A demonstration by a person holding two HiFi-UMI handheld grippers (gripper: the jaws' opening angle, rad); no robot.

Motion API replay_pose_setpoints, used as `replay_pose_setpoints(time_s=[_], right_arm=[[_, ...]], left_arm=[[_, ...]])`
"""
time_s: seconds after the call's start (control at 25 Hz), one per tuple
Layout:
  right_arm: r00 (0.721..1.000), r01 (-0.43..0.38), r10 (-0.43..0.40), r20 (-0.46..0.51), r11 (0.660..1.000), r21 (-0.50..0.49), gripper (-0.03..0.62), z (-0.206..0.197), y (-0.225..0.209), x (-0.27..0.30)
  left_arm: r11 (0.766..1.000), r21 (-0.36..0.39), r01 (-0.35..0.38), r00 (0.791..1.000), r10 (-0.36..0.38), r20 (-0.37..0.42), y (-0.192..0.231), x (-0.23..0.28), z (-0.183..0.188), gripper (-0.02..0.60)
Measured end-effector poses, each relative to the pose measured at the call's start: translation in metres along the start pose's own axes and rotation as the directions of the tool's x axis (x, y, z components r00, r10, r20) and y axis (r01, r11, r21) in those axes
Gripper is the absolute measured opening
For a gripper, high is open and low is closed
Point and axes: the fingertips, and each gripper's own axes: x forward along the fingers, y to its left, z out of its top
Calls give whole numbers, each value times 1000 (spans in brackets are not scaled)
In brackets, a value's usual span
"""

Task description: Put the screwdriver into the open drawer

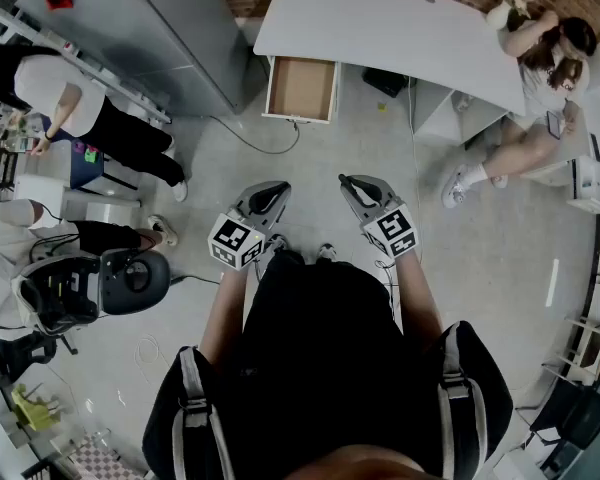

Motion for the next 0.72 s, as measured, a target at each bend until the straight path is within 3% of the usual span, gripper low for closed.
replay_pose_setpoints(time_s=[0.72], right_arm=[[1000, -15, 15, 9, 1000, 9, 123, -2, 8, -4]], left_arm=[[1000, -5, -18, 1000, 17, -4, -5, -5, -1, 23]])
